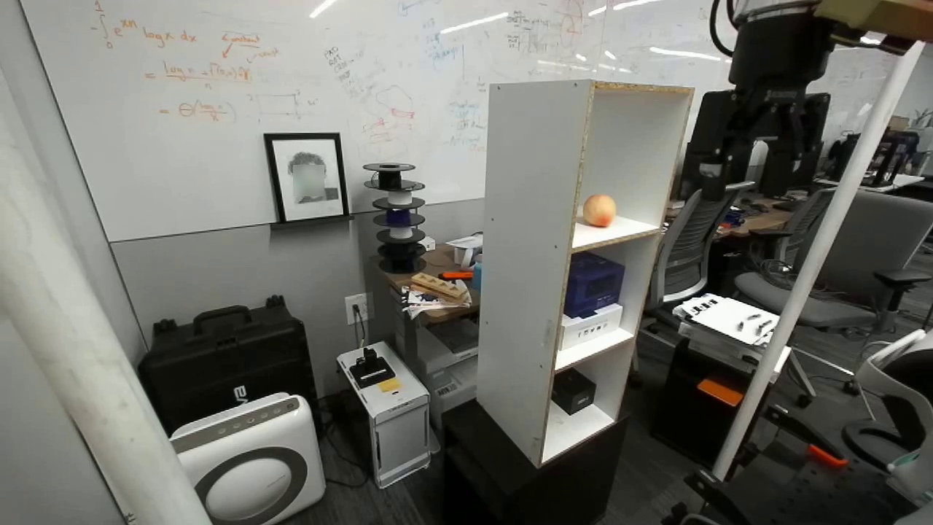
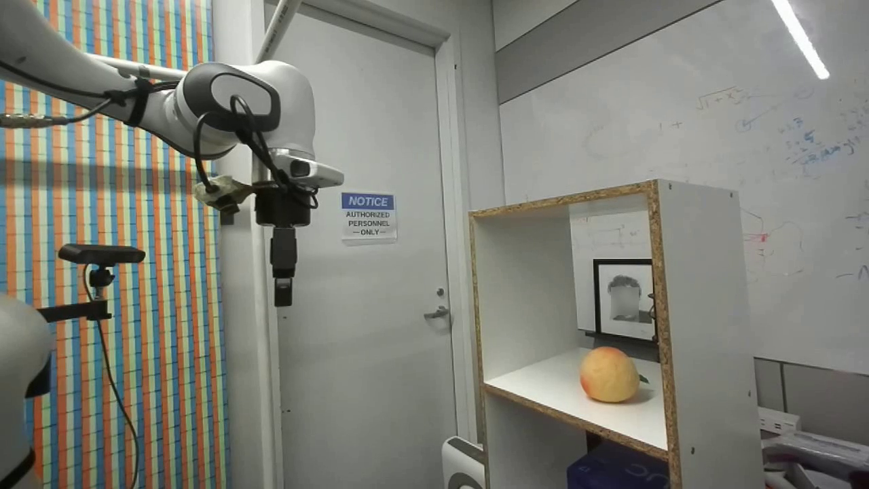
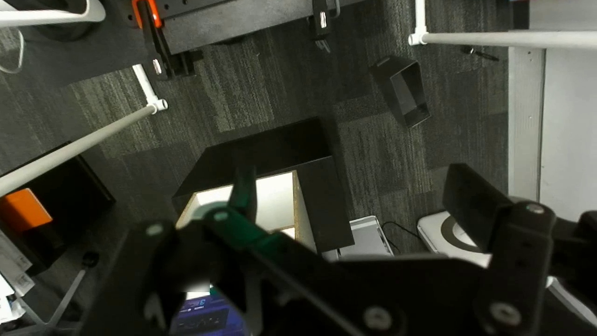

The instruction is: Remove the peach from the bookshelf and put it on top of the bookshelf

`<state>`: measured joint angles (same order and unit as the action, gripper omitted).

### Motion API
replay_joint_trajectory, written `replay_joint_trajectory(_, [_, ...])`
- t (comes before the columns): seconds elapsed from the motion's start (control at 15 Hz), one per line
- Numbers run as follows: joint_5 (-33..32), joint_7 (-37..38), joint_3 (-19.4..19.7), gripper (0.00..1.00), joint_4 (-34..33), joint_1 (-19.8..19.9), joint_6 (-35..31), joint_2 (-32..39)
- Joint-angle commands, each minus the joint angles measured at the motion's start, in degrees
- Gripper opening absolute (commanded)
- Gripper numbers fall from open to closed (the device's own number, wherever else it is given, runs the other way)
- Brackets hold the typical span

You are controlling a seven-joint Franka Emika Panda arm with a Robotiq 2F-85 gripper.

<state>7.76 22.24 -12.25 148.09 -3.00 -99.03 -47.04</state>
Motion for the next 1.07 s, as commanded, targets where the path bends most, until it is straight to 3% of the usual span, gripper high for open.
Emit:
replay_joint_trajectory(0.0, [-2.39, -5.22, 6.31, 1.00, 1.30, 3.70, -4.47, -0.82])
replay_joint_trajectory(0.27, [-7.64, -10.72, 14.69, 1.00, 3.34, 10.09, -14.04, 1.37])
replay_joint_trajectory(0.47, [-8.35, -12.82, 19.09, 1.00, 5.58, 13.58, -26.92, 5.44])
replay_joint_trajectory(0.8, [-6.71, -13.16, 20.46, 1.00, 6.80, 14.50, -47.59, 15.78])
replay_joint_trajectory(1.0, [-6.37, -13.19, 19.85, 1.00, 3.87, 13.74, -54.03, 23.38])
